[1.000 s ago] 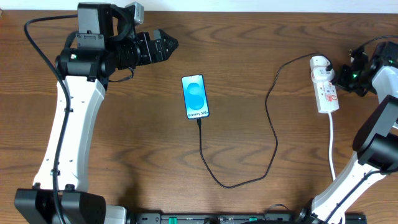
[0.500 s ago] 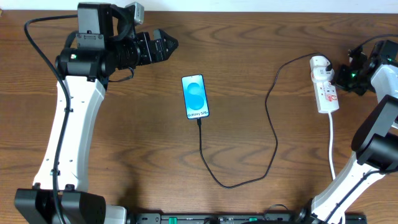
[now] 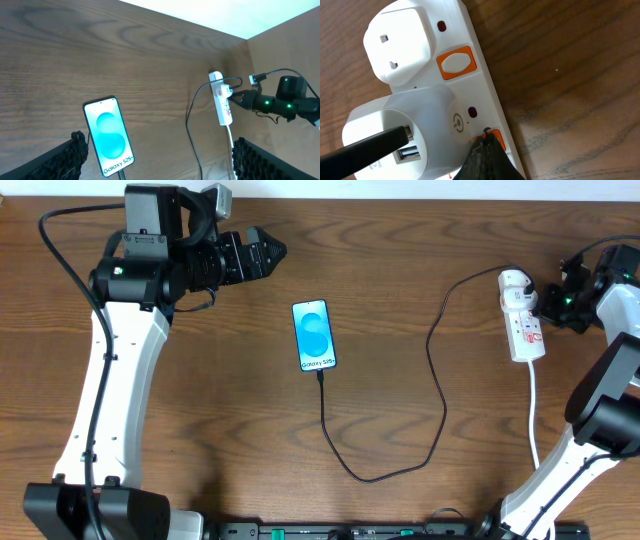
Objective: Plug charger to phone and switch on socket
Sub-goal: 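Press down the orange rocker switch with the right gripper tip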
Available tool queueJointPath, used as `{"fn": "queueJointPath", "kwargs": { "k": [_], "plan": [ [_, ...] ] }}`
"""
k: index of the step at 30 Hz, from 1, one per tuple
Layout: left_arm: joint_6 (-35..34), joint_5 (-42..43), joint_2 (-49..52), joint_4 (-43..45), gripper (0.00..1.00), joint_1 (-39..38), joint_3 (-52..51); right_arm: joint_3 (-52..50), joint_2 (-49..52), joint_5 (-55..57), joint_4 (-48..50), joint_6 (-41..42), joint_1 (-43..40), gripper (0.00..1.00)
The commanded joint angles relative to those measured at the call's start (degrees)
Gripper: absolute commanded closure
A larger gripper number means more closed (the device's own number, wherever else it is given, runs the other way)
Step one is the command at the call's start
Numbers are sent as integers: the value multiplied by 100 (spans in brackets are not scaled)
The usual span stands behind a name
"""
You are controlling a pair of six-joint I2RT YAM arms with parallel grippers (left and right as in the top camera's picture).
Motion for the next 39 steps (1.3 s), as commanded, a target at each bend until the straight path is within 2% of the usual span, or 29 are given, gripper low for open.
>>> {"fn": "queueJointPath", "kwargs": {
  "k": [1,16,20,27,32,39],
  "plan": [
    [57,-33,-46,-13,7,11,59,-195,190,-848,-201,-127,472,99],
    [55,-33,-46,-13,7,11,59,-192,190,-861,-245,-505,570,99],
    [57,-33,-46,-13,7,11,59,-192,190,-1189,-291,-492,570,99],
    [55,-33,-46,-13,7,11,59,-195,190,-1309,-282,13,570,99],
    [55,-33,-46,-13,7,11,59,-192,190,-1193,-173,935,570,99],
    [57,-33,-46,-13,7,11,59,-192,190,-638,7,1707,564,99]
  ]
}}
